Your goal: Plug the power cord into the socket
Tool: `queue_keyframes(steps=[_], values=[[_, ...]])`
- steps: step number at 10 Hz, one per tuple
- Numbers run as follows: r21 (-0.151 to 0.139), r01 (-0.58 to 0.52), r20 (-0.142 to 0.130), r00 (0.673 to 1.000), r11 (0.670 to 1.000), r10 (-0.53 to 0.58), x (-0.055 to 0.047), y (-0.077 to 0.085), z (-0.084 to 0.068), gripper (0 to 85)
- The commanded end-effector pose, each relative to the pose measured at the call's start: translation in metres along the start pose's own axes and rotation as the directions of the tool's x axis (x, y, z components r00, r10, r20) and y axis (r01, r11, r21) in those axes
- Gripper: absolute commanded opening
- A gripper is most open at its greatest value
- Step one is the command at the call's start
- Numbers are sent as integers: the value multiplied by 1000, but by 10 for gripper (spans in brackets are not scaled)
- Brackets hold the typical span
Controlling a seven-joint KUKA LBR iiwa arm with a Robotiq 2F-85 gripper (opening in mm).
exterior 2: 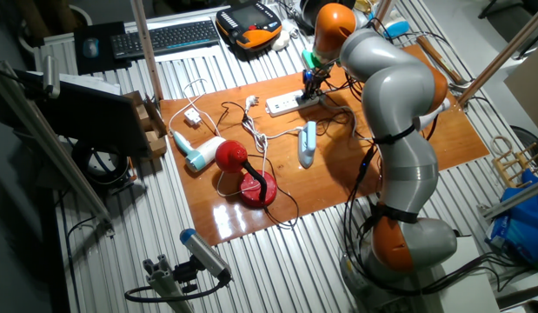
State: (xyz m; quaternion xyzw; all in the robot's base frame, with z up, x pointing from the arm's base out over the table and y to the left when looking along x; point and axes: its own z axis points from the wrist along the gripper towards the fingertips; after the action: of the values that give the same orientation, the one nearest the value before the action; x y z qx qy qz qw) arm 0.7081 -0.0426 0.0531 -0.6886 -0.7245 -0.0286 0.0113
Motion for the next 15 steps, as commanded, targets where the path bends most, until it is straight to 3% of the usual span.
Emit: queue_keyframes(steps=[1, 2, 3, 7, 8, 11, 12, 15], values=[[-11, 3, 1, 1000, 1000, -3, 0, 0, -1, 0], [-17, 3, 4, 1000, 1000, -3, 0, 0, -2, 0], [-21, 2, 9, 1000, 1000, -2, 0, 1, -3, 170], [-29, 1, 18, 1000, 1000, 0, 0, 2, -5, 170], [-24, -2, 20, 1000, 1000, 3, 0, 2, -5, 340], [17, 6, 28, 1000, 1000, -7, 0, 3, -6, 340], [19, 11, 33, 999, 1000, -11, 0, 3, -7, 510], [18, 22, 60, 998, 1000, -23, -1, 5, -13, 510]])
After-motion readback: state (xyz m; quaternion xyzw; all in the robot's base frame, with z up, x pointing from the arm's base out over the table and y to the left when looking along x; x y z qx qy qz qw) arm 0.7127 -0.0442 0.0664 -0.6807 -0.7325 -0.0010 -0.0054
